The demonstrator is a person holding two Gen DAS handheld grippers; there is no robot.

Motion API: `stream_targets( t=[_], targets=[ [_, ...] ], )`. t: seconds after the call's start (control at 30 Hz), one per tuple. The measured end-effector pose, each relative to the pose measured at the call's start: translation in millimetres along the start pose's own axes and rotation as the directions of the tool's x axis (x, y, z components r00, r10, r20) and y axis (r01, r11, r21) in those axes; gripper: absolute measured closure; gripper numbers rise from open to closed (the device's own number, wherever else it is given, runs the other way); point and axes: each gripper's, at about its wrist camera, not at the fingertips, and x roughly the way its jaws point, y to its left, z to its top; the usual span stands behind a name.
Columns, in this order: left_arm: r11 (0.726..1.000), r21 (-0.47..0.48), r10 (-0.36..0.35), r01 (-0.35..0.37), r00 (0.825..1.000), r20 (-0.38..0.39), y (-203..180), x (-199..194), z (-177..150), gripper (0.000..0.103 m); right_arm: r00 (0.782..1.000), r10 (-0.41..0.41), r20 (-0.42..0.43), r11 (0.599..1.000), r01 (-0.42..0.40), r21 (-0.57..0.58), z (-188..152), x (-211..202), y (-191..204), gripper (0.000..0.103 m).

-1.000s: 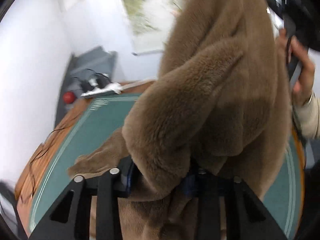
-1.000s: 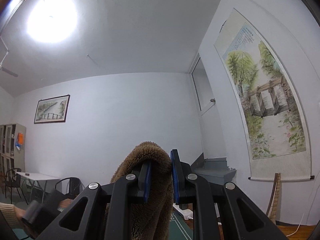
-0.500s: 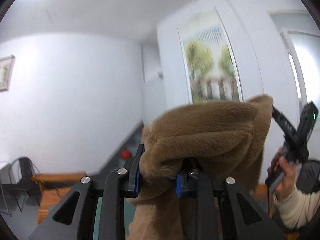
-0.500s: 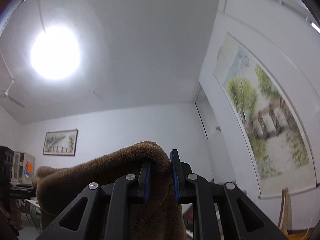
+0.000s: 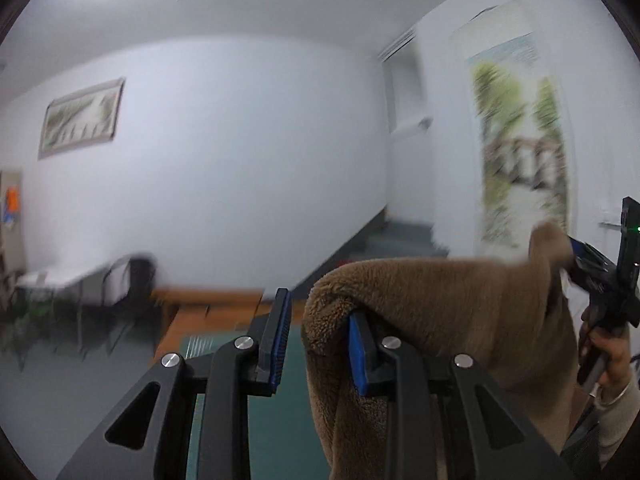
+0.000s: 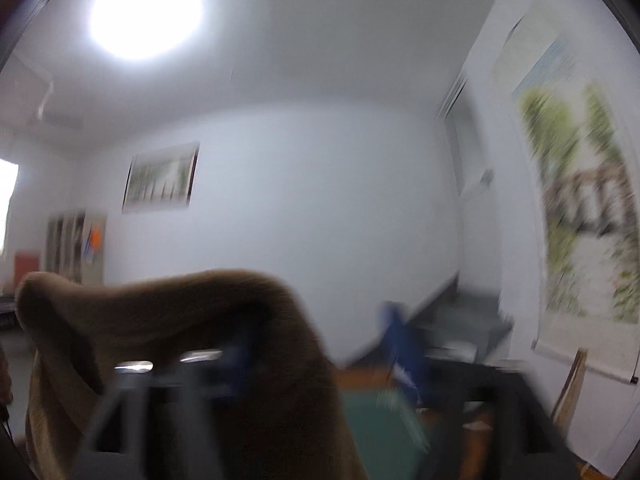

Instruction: Fold clothes

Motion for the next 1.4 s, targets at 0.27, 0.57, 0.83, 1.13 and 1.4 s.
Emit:
stream_targets(
  t=[0.27, 0.57, 0.83, 1.13, 1.4],
  targets=[
    [0.975, -0.163, 0.072, -0.153, 0.905, -0.420, 42.4, 104.7, -131.4, 0.072, 0.845, 0.257, -0.469, 0.966, -0.219, 0.134, -135.8, 72.5, -23.6, 0.000],
    [0.966, -0.240, -0.035, -0.095, 0.872, -0.487, 92.9, 116.7, -164.8, 0.015, 0.776, 0.247, -0.580, 0.965, -0.142, 0.221, -189.5, 72.1, -100.0, 0.000],
    [0.937, -0.349, -0.206, -0.012, 0.788, -0.580, 103.1, 155.2, -180.8, 0.013, 0.637, 0.429, -0.641, 0.896, -0.210, 0.391, -246.5, 107.4, -86.1, 0.000],
    [0.891, -0.450, -0.374, 0.059, 0.657, -0.655, 99.8, 211.3, -203.8, 0.001, 0.494, 0.551, -0.673, 0.834, -0.365, 0.415, -263.2, 130.1, -41.2, 0.005],
    [0.883, -0.397, -0.454, 0.250, 0.664, -0.593, 59.3, 180.7, -186.9, 0.059, 0.551, 0.630, -0.547, 0.775, -0.484, 0.406, -230.8, 93.1, -29.2, 0.071]
  ],
)
